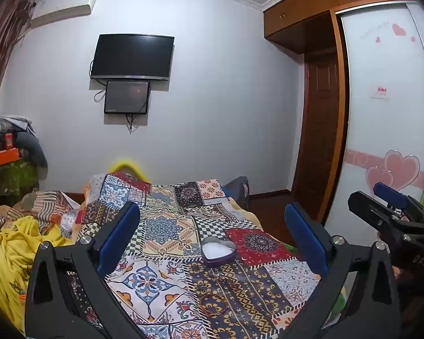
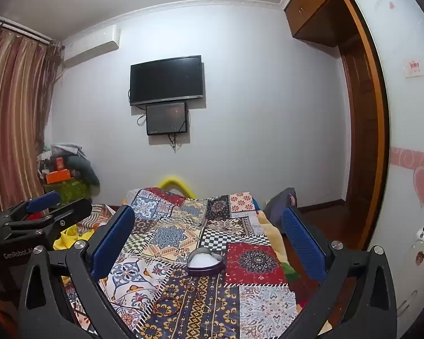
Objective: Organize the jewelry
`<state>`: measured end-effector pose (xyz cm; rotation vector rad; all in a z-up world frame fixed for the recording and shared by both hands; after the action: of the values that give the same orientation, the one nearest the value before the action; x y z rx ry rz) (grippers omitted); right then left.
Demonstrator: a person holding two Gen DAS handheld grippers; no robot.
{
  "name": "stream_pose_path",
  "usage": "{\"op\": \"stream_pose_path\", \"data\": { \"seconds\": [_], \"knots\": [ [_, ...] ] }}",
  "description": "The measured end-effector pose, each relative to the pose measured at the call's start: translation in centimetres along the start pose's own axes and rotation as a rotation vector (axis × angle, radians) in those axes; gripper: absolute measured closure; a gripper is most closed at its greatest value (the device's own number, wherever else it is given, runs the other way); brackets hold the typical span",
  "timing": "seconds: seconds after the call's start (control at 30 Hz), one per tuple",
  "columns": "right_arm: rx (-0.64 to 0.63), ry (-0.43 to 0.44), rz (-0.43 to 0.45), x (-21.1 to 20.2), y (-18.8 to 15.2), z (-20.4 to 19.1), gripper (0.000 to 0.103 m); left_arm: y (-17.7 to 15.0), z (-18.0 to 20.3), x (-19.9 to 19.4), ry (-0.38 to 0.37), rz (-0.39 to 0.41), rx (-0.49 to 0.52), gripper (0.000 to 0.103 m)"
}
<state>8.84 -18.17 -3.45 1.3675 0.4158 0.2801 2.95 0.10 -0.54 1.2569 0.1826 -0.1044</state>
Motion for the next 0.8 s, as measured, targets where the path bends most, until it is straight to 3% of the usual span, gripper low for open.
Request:
{"op": "stream_pose_path", "data": {
  "seconds": [0.07, 0.8],
  "knots": [
    [0.000, 0.001, -0.004, 0.0, 0.0, 0.0, 0.000, -0.3, 1.1, -0.7, 0.002, 0.020, 0.036, 0.000],
    [0.004, 0.004, -0.012, 0.4, -0.4, 0.0, 0.000, -0.1, 0.2, 0.5, 0.003, -0.028, 0.006, 0.000]
  ]
}}
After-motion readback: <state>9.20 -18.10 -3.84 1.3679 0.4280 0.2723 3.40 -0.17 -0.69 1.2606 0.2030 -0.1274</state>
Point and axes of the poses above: each gripper's, at about its wrist camera, not at the fingertips, and x roughly the way its jaws point, z to its right, y to its top, the point moved 3 cm from there along x, roughly the way its jaws point, and after that the axes turned 12 degrees about -x, right-handed, at the moved point
